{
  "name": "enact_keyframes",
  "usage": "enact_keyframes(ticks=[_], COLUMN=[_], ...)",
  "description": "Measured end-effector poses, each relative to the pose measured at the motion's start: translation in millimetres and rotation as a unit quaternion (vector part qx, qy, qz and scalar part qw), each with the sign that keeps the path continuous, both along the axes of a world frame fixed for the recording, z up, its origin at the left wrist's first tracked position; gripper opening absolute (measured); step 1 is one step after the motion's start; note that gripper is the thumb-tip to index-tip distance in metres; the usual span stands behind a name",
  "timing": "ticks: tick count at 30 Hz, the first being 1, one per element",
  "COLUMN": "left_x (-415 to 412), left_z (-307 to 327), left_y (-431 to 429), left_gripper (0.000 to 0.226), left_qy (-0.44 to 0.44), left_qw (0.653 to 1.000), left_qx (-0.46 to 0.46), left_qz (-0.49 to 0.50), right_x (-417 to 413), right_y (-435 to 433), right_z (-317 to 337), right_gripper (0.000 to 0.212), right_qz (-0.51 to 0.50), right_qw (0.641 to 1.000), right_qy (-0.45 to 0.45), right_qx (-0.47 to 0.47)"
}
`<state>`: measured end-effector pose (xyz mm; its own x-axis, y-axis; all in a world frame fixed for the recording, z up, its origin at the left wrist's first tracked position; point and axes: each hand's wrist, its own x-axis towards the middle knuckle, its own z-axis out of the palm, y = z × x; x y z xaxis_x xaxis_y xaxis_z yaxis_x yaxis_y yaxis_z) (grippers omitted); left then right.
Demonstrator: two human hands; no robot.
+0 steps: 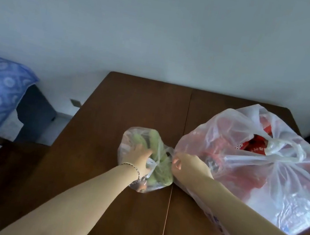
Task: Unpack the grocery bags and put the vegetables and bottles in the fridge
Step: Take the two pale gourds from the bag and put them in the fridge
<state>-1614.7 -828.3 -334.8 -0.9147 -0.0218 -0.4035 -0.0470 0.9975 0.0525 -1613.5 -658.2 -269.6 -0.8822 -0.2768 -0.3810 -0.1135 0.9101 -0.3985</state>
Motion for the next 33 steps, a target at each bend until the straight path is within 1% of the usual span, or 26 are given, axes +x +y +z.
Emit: enact_keyframes(ticks=[2,3,4,6,7,9,10,11,12,13,14,15,16,18,20,22,24,25,27,29,31,33], left_x=[-3.1,-4.0,-4.7,-2.8,-0.3,6.7,10.5,13.0,13.9,14.2,13.9,13.6,13.0,12.5,11.0,9.0,12.6,16.7,28.8,42.1,54.6,66.3], left_z=[-8.1,-11.2,-16.4,-23.8,-26.4,-25.7,-26.3,-22.5,-19.5,-15.7,-17.4,-19.8,-24.0,-27.4,-23.0,-15.5,-3.7,2.2,15.5,28.6,40.6,49.8], left_y=[1.3,3.1,4.0,3.8,2.8,1.5,1.7,3.7,6.9,11.2,15.1,19.5,21.2,23.0,24.2,26.0,27.5,28.1,26.7,23.1,20.6,20.3], left_gripper=[0.027,0.026,0.028,0.030,0.030,0.031,0.033,0.039,0.048,0.054,0.055,0.049,0.041,0.038,0.022,0.026,0.030,0.031,0.033,0.035,0.035,0.033], left_qy=[-0.014,-0.012,-0.014,-0.015,-0.012,0.026,0.031,0.017,-0.020,-0.063,-0.094,-0.099,-0.077,-0.011,0.026,0.045,0.063,0.064,0.054,0.035,-0.007,-0.061], left_qw=[1.000,1.000,0.999,0.989,0.977,0.947,0.925,0.894,0.869,0.867,0.876,0.886,0.901,0.918,0.909,0.898,0.897,0.890,0.870,0.860,0.867,0.887], left_qx=[0.002,0.012,0.034,0.127,0.181,0.257,0.291,0.335,0.368,0.370,0.356,0.346,0.330,0.308,0.305,0.314,0.318,0.334,0.383,0.417,0.427,0.410], left_qz=[-0.005,0.004,0.023,0.078,0.109,0.189,0.243,0.295,0.329,0.328,0.310,0.292,0.270,0.249,0.284,0.304,0.301,0.303,0.307,0.293,0.255,0.205], right_x=[-2.8,-2.9,-2.9,-2.9,-2.9,-3.5,-3.7,-3.4,-2.3,-0.1,2.6,5.3,7.8,12.6,14.2,14.1,14.8,16.5,20.9,29.0,41.4,55.9], right_y=[-3.7,-4.5,-4.6,-2.9,-1.8,-1.3,-2.4,-4.2,-6.5,-8.3,-9.4,-9.3,-8.5,-3.7,3.3,9.9,13.3,13.9,13.0,9.8,3.7,-0.2], right_z=[-5.1,-7.6,-10.2,-15.1,-18.4,-25.0,-29.5,-34.7,-39.8,-43.5,-47.5,-51.3,-54.4,-58.0,-59.4,-59.9,-57.8,-56.4,-53.9,-54.1,-54.1,-53.9], right_gripper=[0.025,0.024,0.024,0.025,0.026,0.027,0.028,0.027,0.027,0.027,0.026,0.026,0.026,0.027,0.028,0.028,0.027,0.028,0.033,0.039,0.037,0.028], right_qz=[0.002,-0.002,-0.005,-0.006,-0.008,-0.017,-0.015,-0.009,-0.007,-0.014,-0.024,-0.036,-0.045,-0.061,-0.067,-0.078,-0.093,-0.097,-0.083,-0.040,-0.001,0.033], right_qw=[1.000,1.000,0.999,0.999,0.998,0.995,0.994,0.993,0.993,0.992,0.991,0.990,0.989,0.986,0.986,0.986,0.983,0.982,0.981,0.980,0.974,0.964], right_qy=[-0.014,-0.021,-0.028,-0.047,-0.059,-0.081,-0.089,-0.095,-0.101,-0.108,-0.114,-0.116,-0.117,-0.120,-0.114,-0.100,-0.082,-0.068,-0.032,-0.001,0.018,0.056], right_qx=[-0.004,-0.010,-0.016,-0.026,-0.033,-0.053,-0.060,-0.065,-0.067,-0.070,-0.073,-0.078,-0.084,-0.095,-0.101,-0.112,-0.138,-0.150,-0.174,-0.196,-0.226,-0.257])
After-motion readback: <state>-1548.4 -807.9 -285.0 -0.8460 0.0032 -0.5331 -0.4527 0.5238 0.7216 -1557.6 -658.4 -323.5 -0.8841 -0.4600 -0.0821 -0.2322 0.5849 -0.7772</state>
